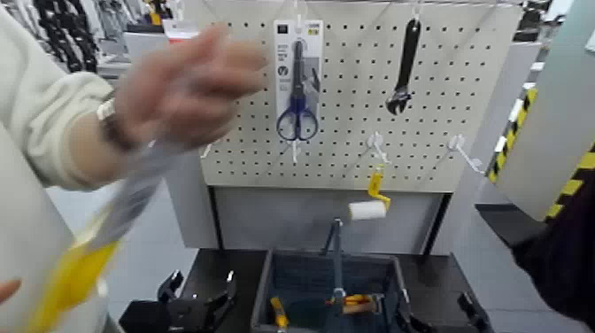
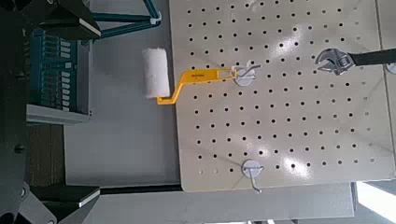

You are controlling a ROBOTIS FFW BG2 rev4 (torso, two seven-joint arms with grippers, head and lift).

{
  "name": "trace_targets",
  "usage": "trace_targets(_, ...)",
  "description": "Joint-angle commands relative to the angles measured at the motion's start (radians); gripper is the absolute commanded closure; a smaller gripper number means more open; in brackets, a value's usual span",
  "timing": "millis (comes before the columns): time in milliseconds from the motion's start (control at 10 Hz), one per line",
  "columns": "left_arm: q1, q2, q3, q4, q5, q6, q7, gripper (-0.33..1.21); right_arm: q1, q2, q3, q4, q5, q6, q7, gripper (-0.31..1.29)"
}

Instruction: Put the yellow roller into the crate.

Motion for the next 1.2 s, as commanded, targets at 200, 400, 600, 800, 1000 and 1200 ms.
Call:
trace_targets(200,0.000,0.000,0.000,0.000,-0.004,0.003,-0.001,0.13,-0.003,-0.001,-0.006,0.000,0.000,0.008,0.000,0.13)
trace_targets(400,0.000,0.000,0.000,0.000,-0.002,0.003,-0.003,0.13,-0.015,-0.004,-0.026,-0.012,0.002,0.037,0.012,0.13)
trace_targets(600,-0.002,0.000,0.002,0.001,0.002,0.006,-0.005,0.13,-0.051,-0.004,-0.081,-0.040,0.002,0.133,0.118,0.12)
trace_targets(800,-0.003,0.000,0.000,0.003,0.005,0.009,-0.009,0.13,-0.115,-0.020,-0.129,-0.044,-0.005,0.230,0.244,0.12)
trace_targets(1000,-0.006,0.000,-0.003,0.006,0.007,0.011,-0.012,0.13,-0.189,-0.046,-0.164,-0.041,-0.025,0.334,0.353,0.12)
trace_targets(1200,-0.011,-0.002,-0.005,0.009,0.010,0.011,-0.015,0.13,-0.267,-0.096,-0.170,-0.025,-0.037,0.428,0.434,0.12)
